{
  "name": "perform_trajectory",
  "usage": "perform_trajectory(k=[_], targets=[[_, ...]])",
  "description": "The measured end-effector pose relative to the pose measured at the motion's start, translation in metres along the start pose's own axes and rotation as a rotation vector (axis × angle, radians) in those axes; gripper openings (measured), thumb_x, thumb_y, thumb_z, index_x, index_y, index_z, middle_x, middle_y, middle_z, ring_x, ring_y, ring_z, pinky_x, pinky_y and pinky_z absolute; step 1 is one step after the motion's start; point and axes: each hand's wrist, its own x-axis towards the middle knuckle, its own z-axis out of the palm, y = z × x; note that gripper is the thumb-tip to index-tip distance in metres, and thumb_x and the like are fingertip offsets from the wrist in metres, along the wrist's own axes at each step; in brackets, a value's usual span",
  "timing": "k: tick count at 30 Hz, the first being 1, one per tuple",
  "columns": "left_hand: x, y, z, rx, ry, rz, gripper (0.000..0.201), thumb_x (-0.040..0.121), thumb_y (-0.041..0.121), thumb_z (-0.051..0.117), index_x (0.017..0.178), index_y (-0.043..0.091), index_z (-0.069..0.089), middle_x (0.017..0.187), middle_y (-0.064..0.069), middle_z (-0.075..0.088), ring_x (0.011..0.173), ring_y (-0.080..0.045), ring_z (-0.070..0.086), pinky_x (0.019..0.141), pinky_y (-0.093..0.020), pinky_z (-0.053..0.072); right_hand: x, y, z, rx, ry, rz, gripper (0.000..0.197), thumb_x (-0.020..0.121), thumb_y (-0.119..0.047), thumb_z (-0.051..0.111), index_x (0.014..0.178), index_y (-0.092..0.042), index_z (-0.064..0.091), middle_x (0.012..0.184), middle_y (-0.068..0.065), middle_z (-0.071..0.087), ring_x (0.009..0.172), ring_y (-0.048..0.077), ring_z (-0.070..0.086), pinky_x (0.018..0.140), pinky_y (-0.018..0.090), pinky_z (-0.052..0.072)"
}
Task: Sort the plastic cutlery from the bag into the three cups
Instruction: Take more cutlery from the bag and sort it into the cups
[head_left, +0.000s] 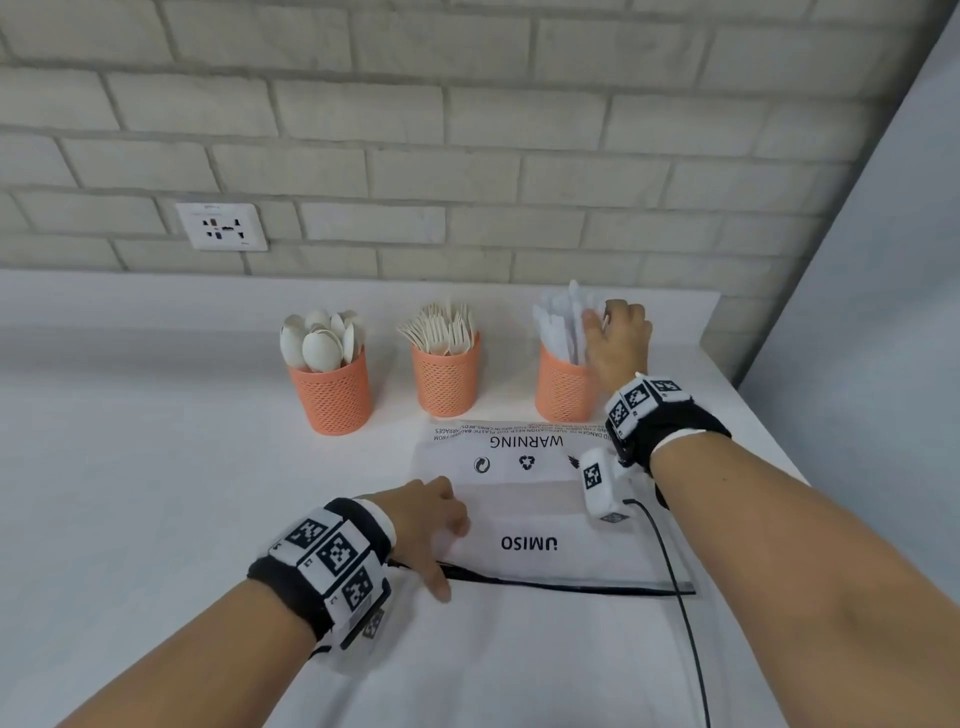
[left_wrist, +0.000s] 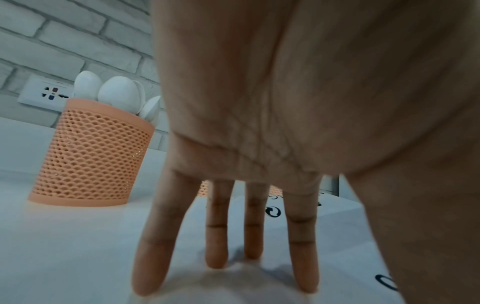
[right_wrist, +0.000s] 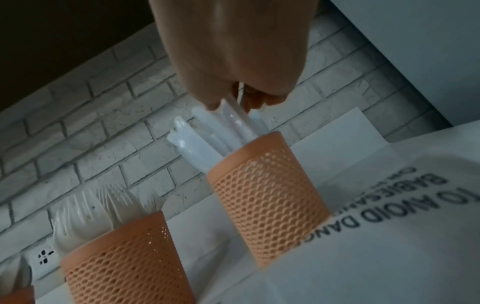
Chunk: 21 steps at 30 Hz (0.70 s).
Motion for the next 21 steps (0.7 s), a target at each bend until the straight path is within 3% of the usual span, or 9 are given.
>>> perform_trajectory(k=[2,6,8,10,13,14,16,18,21], targets=[[0.001,0.001,0.0,0.005,0.002,-0.003,0.071,0.07,0.044,0.075,0.129,0.024,0.042,0.135,0.001,0.03,0.118,-0.025,0.042,0.097,-0.045,0.043,-0.001,0.0,0.003,0.002,0.031,-0.078,0.03,0.098,-0.013,0.039,0.112,0.009,0.054,0.119,0.027,0.052,0.11,0.04,0.046,0.088,0.038,0.033],[0.0,0.002,0.0,0.017,0.003,-0.006,0.074,0.068,0.039,0.077,0.131,0.024,0.041,0.134,0.0,0.03,0.118,-0.026,0.04,0.096,-0.046,0.043,0.004,-0.01,0.003,-0.239,-0.163,-0.064,0.037,0.1,-0.019,0.031,0.124,0.004,0.046,0.131,0.022,0.044,0.12,0.037,0.039,0.095,0.04,0.033],[-0.001,0.003,0.003,0.036,0.006,0.0,0.075,0.067,0.033,0.079,0.13,0.024,0.04,0.135,0.0,0.029,0.118,-0.025,0.038,0.094,-0.047,0.044,0.004,-0.02,-0.008,-0.235,-0.198,-0.045,0.042,0.098,-0.025,0.035,0.133,-0.002,0.04,0.138,0.019,0.038,0.126,0.036,0.034,0.102,0.041,0.03],[-0.001,0.003,0.005,0.075,0.003,-0.007,0.077,0.066,0.028,0.079,0.131,0.024,0.037,0.136,0.0,0.028,0.118,-0.025,0.036,0.093,-0.047,0.045,-0.007,-0.029,-0.024,-0.171,-0.144,-0.069,0.049,0.093,-0.025,0.046,0.138,-0.007,0.035,0.14,0.017,0.036,0.128,0.035,0.033,0.104,0.042,0.03],[0.001,0.006,0.007,0.136,0.003,-0.029,0.075,0.069,0.019,0.074,0.133,0.024,0.035,0.134,-0.003,0.029,0.117,-0.028,0.039,0.092,-0.048,0.046,-0.048,-0.04,-0.04,-0.101,-0.112,-0.229,0.044,0.086,-0.015,0.055,0.129,-0.01,0.046,0.133,0.016,0.044,0.123,0.034,0.04,0.106,0.044,0.032],[0.002,0.006,0.008,0.163,0.007,-0.04,0.073,0.071,0.016,0.071,0.133,0.025,0.034,0.133,-0.004,0.03,0.116,-0.028,0.041,0.091,-0.047,0.047,-0.065,-0.042,-0.043,-0.117,-0.203,-0.295,0.04,0.086,-0.017,0.057,0.125,-0.012,0.05,0.131,0.014,0.047,0.123,0.034,0.041,0.109,0.046,0.028],[0.005,0.009,0.012,0.21,0.046,-0.059,0.064,0.075,0.013,0.065,0.131,0.024,0.035,0.13,-0.004,0.031,0.113,-0.029,0.043,0.088,-0.045,0.049,-0.101,-0.039,-0.046,-0.294,-0.532,-0.413,0.044,0.084,-0.03,0.062,0.126,-0.021,0.051,0.134,0.009,0.044,0.129,0.03,0.036,0.114,0.049,0.018],[0.007,0.011,0.017,0.19,0.15,-0.07,0.041,0.085,0.014,0.053,0.124,0.018,0.044,0.127,-0.005,0.035,0.107,-0.029,0.047,0.089,-0.043,0.046,-0.134,-0.027,-0.05,-0.521,-0.851,-0.445,0.068,0.078,-0.043,0.067,0.138,-0.027,0.037,0.145,0.009,0.031,0.137,0.03,0.023,0.112,0.048,0.018],[0.004,0.003,0.016,0.067,0.236,-0.058,0.026,0.093,0.022,0.046,0.114,0.01,0.056,0.125,-0.006,0.046,0.108,-0.026,0.051,0.096,-0.036,0.041,-0.161,-0.001,-0.057,-0.701,-1.057,-0.334,0.102,0.071,-0.043,0.075,0.148,-0.028,0.01,0.157,0.01,0.005,0.144,0.032,0.004,0.113,0.054,0.014]])
